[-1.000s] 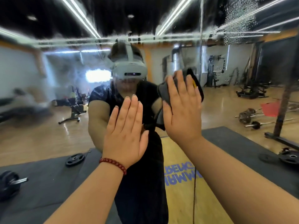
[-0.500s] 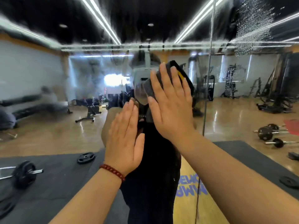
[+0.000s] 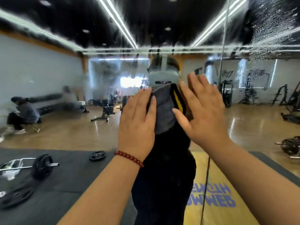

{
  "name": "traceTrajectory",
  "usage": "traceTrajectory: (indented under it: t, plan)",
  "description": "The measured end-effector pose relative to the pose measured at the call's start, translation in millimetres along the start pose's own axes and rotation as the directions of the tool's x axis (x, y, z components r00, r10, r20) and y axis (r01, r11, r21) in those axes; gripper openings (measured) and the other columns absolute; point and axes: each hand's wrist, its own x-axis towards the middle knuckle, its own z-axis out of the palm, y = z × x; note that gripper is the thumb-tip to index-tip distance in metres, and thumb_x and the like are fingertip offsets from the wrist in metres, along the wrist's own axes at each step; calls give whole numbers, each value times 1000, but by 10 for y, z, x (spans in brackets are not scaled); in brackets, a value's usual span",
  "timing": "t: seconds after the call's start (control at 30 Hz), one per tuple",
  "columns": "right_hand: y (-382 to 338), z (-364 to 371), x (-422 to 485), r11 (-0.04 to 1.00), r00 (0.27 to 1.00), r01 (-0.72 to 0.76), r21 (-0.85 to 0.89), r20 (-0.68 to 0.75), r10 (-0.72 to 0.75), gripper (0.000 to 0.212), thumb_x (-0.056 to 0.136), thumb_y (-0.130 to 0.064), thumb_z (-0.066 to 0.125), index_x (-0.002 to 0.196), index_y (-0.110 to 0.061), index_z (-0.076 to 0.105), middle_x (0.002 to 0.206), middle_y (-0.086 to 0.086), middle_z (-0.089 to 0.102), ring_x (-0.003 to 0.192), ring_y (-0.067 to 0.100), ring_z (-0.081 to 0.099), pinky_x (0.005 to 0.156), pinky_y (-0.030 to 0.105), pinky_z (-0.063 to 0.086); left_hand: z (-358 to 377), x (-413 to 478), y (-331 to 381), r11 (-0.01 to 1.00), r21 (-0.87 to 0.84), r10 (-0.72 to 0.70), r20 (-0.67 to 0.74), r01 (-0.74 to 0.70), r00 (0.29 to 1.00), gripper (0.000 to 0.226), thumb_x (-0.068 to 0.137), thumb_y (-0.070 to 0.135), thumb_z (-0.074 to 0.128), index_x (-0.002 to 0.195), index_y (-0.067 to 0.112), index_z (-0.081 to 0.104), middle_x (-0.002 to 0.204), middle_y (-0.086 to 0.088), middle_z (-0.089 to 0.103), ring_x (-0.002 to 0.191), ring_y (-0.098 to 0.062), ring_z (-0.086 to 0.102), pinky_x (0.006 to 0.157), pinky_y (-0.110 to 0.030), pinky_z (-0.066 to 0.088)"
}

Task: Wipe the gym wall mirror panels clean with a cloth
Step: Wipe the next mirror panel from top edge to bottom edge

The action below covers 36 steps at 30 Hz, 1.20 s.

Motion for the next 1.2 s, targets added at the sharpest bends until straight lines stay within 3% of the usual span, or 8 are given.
traceTrajectory:
  t: [0.07, 0.2, 0.43, 0.53, 0.67, 0.9, 1.1, 1.2]
  plan:
    - [94, 18, -6, 998, 999, 41, -54, -5, -41, 59, 101, -44, 45, 150, -13, 40, 159, 12, 32, 149, 27, 23, 123, 43, 10, 29, 27, 259, 994, -12, -110, 52, 111, 993, 48, 98, 12, 38, 144, -2, 43, 150, -24, 40, 141, -34, 32, 120, -43, 20]
    - [81, 51, -36, 999, 998, 46, 11, -39, -46, 51, 104, -33, 35, 150, -12, 41, 159, 12, 32, 149, 27, 24, 121, 48, 15, 80, 147, 573, 942, 25, -333, 218, 336, 917, 62, 100, 51, 22, 156, 32, 1, 162, -24, 1, 151, -38, -3, 122, -50, -2]
    - [87, 61, -31, 996, 998, 56, -75, 5, -56, 57, 102, -37, 34, 153, -12, 34, 162, 9, 21, 151, 23, 15, 124, 43, 6, 128, -387, 323, 971, 156, -206, 172, 180, 963, 54, 104, 42, 25, 155, 29, 13, 164, -16, 5, 152, -33, 2, 123, -48, -1]
    - [72, 60, -36, 993, 997, 57, -103, 50, -52, 61, 101, -41, 33, 155, -13, 29, 164, 9, 17, 152, 23, 11, 124, 45, 5, 108, -617, 423, 949, 178, -294, 190, 262, 937, 59, 101, 41, 29, 156, 26, 12, 164, -14, 4, 152, -31, -1, 123, -47, -2]
    - [80, 61, -53, 992, 996, 68, -107, 67, -62, 64, 101, -43, 33, 156, -11, 25, 164, 10, 15, 153, 23, 9, 124, 44, 4, 155, 115, 351, 897, 138, -436, 116, 420, 892, 61, 100, 45, 27, 157, 25, 13, 164, -16, 5, 152, -32, -2, 121, -43, -11]
    - [74, 69, -60, 991, 997, 74, -107, 14, -73, 63, 102, -43, 35, 155, -9, 29, 163, 11, 20, 152, 25, 13, 124, 41, 5, 111, -415, 388, 928, 200, -348, 158, 315, 924, 57, 103, 46, 25, 156, 27, 19, 164, -16, 8, 152, -32, 2, 123, -44, -5]
    - [-31, 83, -69, 983, 986, 167, -77, 33, -165, 61, 100, -40, 44, 153, -12, 35, 162, 9, 24, 151, 24, 18, 124, 43, 13, 35, 105, -21, 832, 145, -549, 70, 536, 833, 62, 99, 45, 26, 157, 26, 17, 164, -19, 4, 151, -34, -2, 119, -46, -9]
    - [-168, 97, 21, 992, 991, 128, -13, 38, -127, 61, 99, -37, 43, 152, -8, 36, 161, 10, 25, 151, 22, 16, 124, 38, 7, 36, -132, -10, 885, 167, -454, 96, 436, 886, 61, 101, 44, 26, 157, 24, 12, 163, -18, 2, 151, -34, -2, 121, -46, -10]
